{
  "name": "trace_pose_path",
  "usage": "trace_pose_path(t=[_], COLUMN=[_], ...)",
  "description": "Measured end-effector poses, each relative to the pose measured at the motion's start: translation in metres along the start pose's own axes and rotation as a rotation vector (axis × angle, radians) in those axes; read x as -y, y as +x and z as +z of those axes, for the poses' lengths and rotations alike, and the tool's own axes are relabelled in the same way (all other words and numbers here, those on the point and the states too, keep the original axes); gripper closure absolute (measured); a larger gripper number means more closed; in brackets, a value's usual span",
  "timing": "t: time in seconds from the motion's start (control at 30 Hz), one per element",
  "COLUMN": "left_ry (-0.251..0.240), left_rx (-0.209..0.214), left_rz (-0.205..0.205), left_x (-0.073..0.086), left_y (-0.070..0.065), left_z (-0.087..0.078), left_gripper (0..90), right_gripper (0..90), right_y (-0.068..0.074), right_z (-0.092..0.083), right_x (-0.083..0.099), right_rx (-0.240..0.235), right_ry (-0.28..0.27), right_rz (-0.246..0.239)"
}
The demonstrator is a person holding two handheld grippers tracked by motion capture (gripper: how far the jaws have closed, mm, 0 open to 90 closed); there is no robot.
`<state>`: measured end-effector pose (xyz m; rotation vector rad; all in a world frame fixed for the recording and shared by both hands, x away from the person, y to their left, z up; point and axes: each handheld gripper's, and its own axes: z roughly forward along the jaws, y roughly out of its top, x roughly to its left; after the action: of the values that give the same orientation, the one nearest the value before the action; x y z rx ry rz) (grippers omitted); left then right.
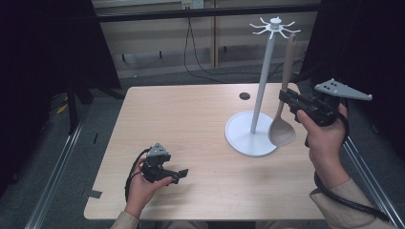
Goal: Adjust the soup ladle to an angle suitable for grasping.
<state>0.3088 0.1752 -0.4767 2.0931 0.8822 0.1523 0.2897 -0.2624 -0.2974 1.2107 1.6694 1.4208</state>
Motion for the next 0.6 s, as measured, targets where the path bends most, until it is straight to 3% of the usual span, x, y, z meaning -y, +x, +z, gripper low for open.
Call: trace_pose_path(t=[0.6], left_ry=[0.0], left_rx=[0.003], left_rz=[-0.004], left_x=[0.001], left_y=[0.002], left_z=[0.0], left_gripper=[4.9], right_gripper=[79.0], right_y=[0.0], right_z=[0.013], right_x=[0.001], right_rx=[0.006], right_ry=[0.02], right_rz=[-0.008])
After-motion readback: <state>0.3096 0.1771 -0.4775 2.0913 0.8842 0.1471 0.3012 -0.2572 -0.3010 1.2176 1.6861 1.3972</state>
